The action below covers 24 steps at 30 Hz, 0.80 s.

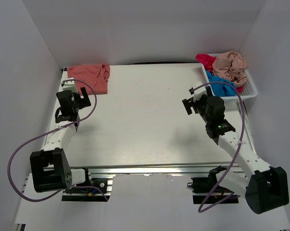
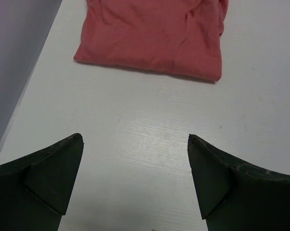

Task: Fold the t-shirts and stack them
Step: Grab crumpled tshirt from bin with the right arm

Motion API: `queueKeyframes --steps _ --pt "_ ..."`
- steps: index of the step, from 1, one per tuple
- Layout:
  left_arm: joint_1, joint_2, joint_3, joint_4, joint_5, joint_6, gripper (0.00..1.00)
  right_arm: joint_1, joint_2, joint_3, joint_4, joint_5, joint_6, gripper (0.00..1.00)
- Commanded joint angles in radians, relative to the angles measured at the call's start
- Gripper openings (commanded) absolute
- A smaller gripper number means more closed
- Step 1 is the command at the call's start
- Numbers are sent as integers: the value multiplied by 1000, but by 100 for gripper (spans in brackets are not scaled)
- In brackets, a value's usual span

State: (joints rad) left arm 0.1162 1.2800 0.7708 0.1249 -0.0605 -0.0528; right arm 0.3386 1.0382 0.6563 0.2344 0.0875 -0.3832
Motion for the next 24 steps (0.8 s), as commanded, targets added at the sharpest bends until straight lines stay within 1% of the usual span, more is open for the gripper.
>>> queueKeyframes --steps 1,3,4,5,6,8,9,10,12,14,19,23,24 --pt "0 -70 -76 85 -44 -5 98 -56 86 98 20 -40 -65 89" --pt "0 -77 -99 82 -26 -7 98 -87 149 124 -1 -81 -53 89" --pt "0 -74 -97 75 -22 -13 98 -126 175 152 -6 -139 -42 89" --pt "0 -71 -88 56 -19 -15 98 -147 199 167 -7 -155 -34 89" --pt "0 -65 -84 48 -16 -6 98 -194 259 186 -7 -173 -29 89" --pt "0 -62 -79 35 -18 5 98 -245 328 265 -26 -216 -16 89" --pt "0 -65 -80 35 -16 10 98 -298 406 299 -35 -233 -8 89" --pt "0 -70 -82 33 -15 13 98 -324 445 377 -68 -262 7 89" --pt "0 -77 -91 38 -16 16 98 -390 546 442 -92 -285 15 89" --pt "2 -91 -96 39 -18 16 98 -409 595 497 -90 -287 1 89" --pt "2 -111 -125 44 -22 25 98 -421 690 506 -29 -293 -46 89" --pt "2 -116 -139 53 -33 37 98 -441 756 540 -30 -318 -10 89" --pt "0 -114 -137 51 -33 39 98 -444 773 539 -20 -321 1 87"
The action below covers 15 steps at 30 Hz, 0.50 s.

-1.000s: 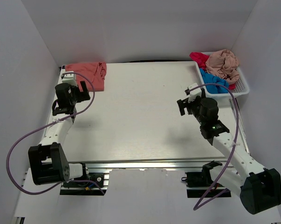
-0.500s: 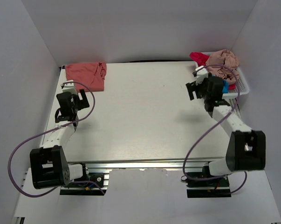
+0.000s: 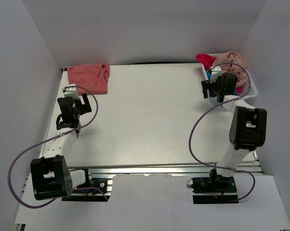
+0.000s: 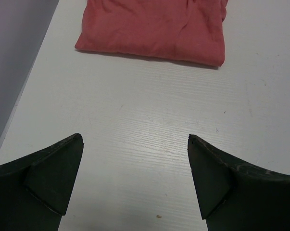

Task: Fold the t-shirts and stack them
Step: Grab crumpled tshirt from bin with the right arm

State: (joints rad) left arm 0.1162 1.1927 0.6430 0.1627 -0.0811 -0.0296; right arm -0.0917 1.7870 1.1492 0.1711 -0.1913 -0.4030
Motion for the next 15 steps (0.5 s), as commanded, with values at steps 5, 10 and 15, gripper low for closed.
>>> queueKeyframes --steps 5,10,15 --pt "2 -15 -9 8 -11 16 98 -16 41 17 99 -43 32 59" --pt "2 -18 -17 8 -3 22 98 -23 37 38 100 -48 36 69" --pt "0 -24 -28 8 6 22 98 -43 3 84 85 -59 33 82"
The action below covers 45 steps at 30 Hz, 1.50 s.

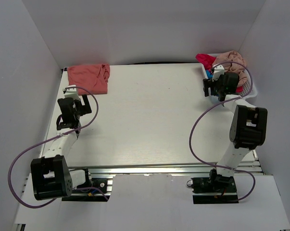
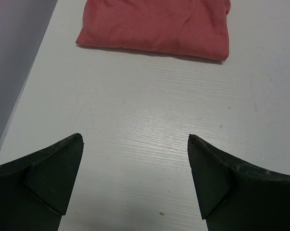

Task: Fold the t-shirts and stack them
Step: Grab crumpled tshirt from bin with the right arm

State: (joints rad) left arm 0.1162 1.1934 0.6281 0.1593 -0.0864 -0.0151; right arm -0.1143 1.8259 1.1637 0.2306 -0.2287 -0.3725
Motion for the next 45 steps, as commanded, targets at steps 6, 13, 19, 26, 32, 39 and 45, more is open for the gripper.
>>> queueKeyframes --steps 6,13,19,26,32,39,45 --pt "2 -25 -18 9 14 7 98 -70 -42 163 -2 -46 17 85" --pt "0 -18 -15 11 14 6 98 -97 12 185 1 -37 18 84" --pt "0 -8 -7 6 7 7 98 -101 36 134 42 -34 24 81" --pt "0 -11 -15 6 8 3 98 -102 38 65 75 -34 30 75" --pt "0 -15 -18 8 14 1 98 -110 24 10 136 -34 37 2" --pt "2 -44 -30 6 31 -3 98 -120 -135 117 65 -162 58 0" --pt "0 -46 -30 5 33 1 98 -122 -399 431 -77 -400 211 0"
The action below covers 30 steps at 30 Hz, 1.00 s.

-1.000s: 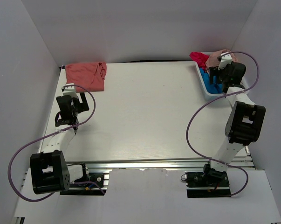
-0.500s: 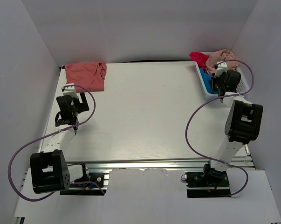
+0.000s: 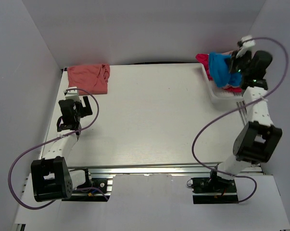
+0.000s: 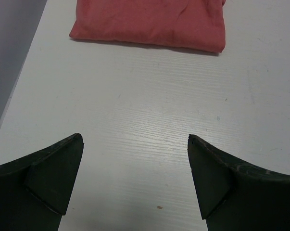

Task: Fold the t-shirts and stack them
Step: Grab crumpled tshirt from bin with the right arm, then move the tshirt to the center of the board

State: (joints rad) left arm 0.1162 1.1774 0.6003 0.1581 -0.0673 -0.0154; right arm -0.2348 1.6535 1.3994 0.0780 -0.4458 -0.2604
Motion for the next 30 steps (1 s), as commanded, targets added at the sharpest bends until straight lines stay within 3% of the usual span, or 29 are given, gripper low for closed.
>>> queueKeyframes --steps 1,6,10,17,22,26,30 --pt "0 -27 0 8 15 2 98 0 -259 241 75 -252 122 0" --pt "0 -24 -2 18 27 -9 98 0 -342 453 -119 -514 240 0" --pt "0 -10 4 20 35 -17 98 0 -398 489 -161 -660 309 0" --pt "0 -16 10 11 47 -15 98 0 -411 458 -219 -639 276 0" --pt "0 -18 13 4 49 -15 98 0 -305 636 -342 -682 305 0" --pt "0 -22 15 4 52 -14 98 0 -337 567 -284 -572 267 0" --pt "0 -15 23 6 61 -21 98 6 -296 584 -395 -639 266 0"
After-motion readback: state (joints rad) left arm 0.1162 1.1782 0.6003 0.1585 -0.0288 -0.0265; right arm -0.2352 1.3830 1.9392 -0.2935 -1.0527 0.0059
